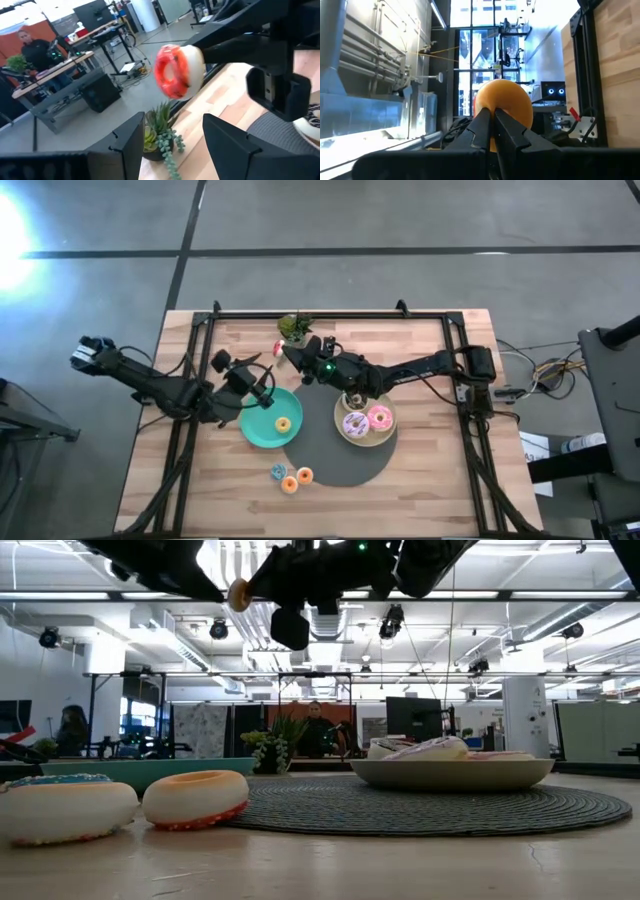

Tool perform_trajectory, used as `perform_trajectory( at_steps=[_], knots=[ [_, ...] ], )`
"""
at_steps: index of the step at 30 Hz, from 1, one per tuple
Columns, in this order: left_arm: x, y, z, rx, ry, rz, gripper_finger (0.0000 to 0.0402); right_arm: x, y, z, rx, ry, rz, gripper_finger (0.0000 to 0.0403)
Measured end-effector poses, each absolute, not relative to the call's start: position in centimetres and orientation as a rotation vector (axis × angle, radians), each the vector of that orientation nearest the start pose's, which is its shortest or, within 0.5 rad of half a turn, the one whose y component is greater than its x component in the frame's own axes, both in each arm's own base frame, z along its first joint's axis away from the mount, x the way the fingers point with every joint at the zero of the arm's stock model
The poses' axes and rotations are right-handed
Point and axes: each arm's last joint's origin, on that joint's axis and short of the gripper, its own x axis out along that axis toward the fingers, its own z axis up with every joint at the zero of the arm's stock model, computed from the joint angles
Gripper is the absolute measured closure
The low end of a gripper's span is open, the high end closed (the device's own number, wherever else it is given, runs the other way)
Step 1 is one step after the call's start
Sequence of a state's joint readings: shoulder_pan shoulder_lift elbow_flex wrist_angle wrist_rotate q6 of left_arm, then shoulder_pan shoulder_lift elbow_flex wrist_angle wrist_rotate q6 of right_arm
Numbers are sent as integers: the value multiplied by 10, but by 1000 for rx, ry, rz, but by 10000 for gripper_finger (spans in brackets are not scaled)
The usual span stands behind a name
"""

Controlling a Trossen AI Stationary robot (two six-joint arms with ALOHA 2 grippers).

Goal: Pick & Place donuts
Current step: Put the orange doughnut on the green plate

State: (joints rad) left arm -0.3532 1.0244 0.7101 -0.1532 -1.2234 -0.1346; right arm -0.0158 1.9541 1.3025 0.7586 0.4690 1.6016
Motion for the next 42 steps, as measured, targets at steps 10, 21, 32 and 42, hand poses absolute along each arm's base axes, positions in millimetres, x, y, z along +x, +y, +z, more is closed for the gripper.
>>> perform_trajectory(
  at_steps=[10, 21, 32, 42],
  knots=[
    [216, -36, 276, 210, 264, 882, 227, 443, -18, 258, 1596, -466, -278, 394],
    [222, -26, 278, 219, 271, 853, 232, 443, -17, 258, 1616, -435, -248, 394],
    [225, -25, 278, 247, 274, 871, 303, 443, -17, 257, 1613, -406, -255, 384],
    [223, -25, 276, 273, 299, 902, 393, 444, -20, 252, 1583, -279, -219, 281]
  ],
)
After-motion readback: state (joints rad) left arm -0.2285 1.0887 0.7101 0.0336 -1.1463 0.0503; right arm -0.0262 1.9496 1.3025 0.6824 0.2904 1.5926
